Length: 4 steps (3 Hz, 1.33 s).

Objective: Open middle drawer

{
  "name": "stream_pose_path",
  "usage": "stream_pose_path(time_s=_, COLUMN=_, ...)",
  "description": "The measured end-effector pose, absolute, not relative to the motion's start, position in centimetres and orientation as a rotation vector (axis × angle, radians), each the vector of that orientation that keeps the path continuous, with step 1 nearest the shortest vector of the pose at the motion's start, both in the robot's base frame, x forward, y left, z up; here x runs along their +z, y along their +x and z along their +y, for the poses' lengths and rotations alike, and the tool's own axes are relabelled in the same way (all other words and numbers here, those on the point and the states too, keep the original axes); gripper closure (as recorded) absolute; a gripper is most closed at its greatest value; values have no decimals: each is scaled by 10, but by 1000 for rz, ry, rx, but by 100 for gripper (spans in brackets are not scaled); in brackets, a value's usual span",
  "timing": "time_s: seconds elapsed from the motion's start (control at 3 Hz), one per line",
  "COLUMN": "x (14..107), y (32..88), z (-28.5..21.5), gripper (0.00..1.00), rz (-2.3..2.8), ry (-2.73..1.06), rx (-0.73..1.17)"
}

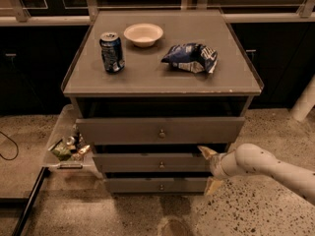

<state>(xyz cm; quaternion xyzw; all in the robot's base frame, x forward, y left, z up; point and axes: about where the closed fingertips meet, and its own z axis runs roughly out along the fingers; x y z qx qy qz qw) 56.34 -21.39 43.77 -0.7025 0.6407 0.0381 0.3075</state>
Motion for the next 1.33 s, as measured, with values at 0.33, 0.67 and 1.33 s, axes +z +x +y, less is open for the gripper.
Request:
stream_pose_path(time_s=0.33, x=413, y=588, z=-216, gripper=0, rz=1726, ry=-1878, rx=126)
stream_pose_path(time_s=0.67, x=403, y=595, z=-213, gripper=0, rz=1724, ry=-1877, rx=141)
stream_pose_path(time_s=1.33, x=393, y=607, z=-203, gripper=0, rz=1709, ry=-1857, rx=182)
